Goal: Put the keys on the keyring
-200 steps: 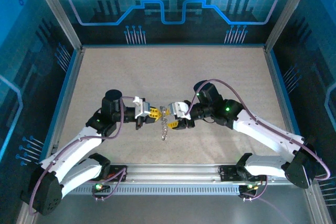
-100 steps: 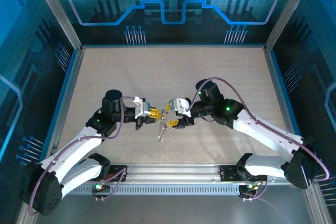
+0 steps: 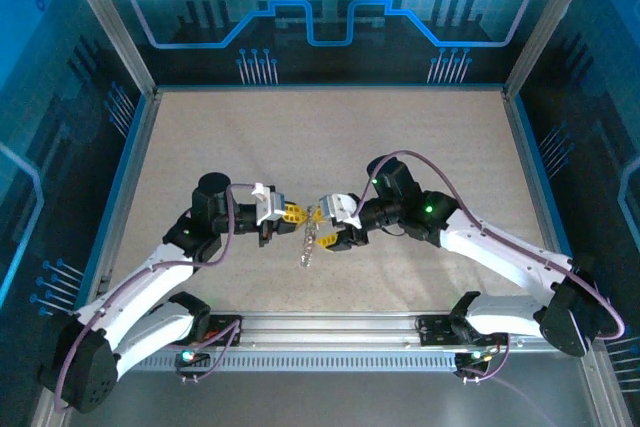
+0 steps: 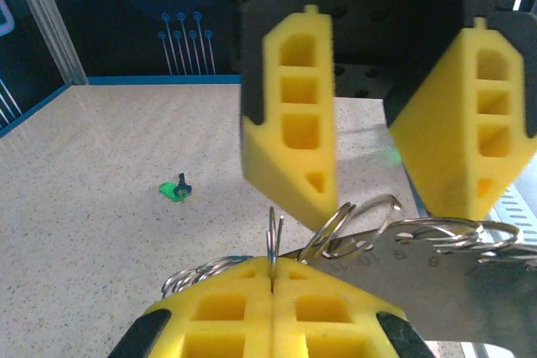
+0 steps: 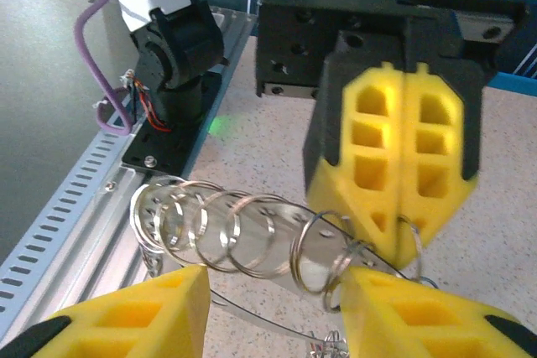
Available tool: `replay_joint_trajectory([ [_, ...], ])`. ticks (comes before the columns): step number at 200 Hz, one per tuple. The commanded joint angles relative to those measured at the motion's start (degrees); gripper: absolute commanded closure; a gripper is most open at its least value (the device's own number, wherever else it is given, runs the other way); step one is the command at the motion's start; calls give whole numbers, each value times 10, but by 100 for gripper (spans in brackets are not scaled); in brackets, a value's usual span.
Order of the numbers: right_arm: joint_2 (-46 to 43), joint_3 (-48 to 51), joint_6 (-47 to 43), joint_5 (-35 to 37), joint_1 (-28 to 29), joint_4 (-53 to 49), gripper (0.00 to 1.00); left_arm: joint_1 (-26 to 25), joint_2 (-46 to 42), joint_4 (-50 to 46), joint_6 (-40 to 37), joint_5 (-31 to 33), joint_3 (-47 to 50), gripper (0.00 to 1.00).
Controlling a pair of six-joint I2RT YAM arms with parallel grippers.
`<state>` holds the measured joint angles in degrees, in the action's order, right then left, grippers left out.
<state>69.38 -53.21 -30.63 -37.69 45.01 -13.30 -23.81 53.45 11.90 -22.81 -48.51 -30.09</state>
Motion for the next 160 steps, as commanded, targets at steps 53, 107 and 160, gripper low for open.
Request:
replay_joint_trajectory([
  [53,-22,12,-12,-47,20,-4,59,-4,-6,84,43,36,19,100],
  [107,-78,60,34,-12,-32,89,56,-3,-11,130,48,4,35,100],
  [160,-83,86,98,40,-54,191,77,-4,-9,170,65,-27,41,100],
])
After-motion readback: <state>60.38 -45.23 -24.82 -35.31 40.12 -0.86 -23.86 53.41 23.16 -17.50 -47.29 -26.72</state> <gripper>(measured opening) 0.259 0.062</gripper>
